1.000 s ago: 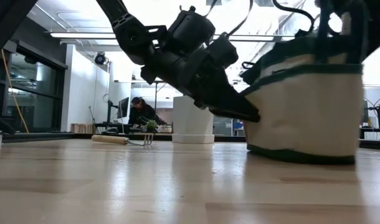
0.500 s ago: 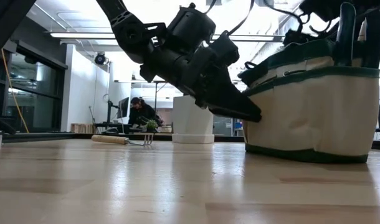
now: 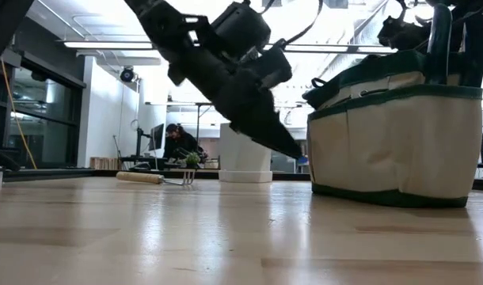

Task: Pick & Place Garden tools in Gardening bag
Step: Put the brown hand rake into the brown gardening bag

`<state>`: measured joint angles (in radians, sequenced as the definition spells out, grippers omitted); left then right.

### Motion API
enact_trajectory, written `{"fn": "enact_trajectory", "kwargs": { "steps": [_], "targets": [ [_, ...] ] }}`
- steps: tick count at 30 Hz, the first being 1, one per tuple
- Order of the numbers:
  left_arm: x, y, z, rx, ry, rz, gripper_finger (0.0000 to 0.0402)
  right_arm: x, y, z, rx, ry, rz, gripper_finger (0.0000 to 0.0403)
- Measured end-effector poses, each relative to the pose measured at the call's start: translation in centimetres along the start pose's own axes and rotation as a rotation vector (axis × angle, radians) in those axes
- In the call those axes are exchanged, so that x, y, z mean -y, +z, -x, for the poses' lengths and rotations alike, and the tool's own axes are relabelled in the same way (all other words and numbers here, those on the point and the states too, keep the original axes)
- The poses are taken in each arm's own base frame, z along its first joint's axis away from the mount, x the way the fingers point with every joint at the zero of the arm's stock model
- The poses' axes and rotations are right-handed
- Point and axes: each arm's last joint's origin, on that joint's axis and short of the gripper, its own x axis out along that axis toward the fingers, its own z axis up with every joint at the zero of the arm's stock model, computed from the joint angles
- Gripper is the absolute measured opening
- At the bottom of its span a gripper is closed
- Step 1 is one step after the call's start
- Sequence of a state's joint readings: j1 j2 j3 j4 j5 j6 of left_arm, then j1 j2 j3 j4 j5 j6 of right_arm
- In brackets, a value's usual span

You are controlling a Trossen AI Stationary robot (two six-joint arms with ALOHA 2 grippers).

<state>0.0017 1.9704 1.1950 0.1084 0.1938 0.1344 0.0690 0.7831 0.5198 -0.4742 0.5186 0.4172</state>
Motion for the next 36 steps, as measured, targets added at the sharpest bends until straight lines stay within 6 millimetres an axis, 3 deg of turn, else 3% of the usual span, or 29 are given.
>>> {"fn": "enact_trajectory", "kwargs": {
  "steps": [5,15,22,30,36],
  "targets": [
    [0.1,0.0,2.4,-0.16,0.103,-0.035,0.0218,-0.4,-0.1,0.3,0.001,0.028,0.011,0.0003],
    [-0.8,-3.0,5.3,-0.549,0.262,0.021,0.0218,-1.1,-0.4,0.7,0.004,0.07,0.016,0.0003],
    [-1.4,-5.4,6.9,-0.59,0.28,0.116,0.0218,-1.3,-0.7,0.9,0.004,0.063,0.013,0.0003],
    [-0.4,-6.9,11.1,-0.49,0.348,0.16,0.0218,-1.3,-0.9,1.0,-0.011,0.058,0.006,0.0003],
    [0.5,-9.2,14.4,-0.473,0.474,0.143,0.0218,-1.4,-0.9,1.0,-0.009,0.063,0.004,0.0003]
  ]
}}
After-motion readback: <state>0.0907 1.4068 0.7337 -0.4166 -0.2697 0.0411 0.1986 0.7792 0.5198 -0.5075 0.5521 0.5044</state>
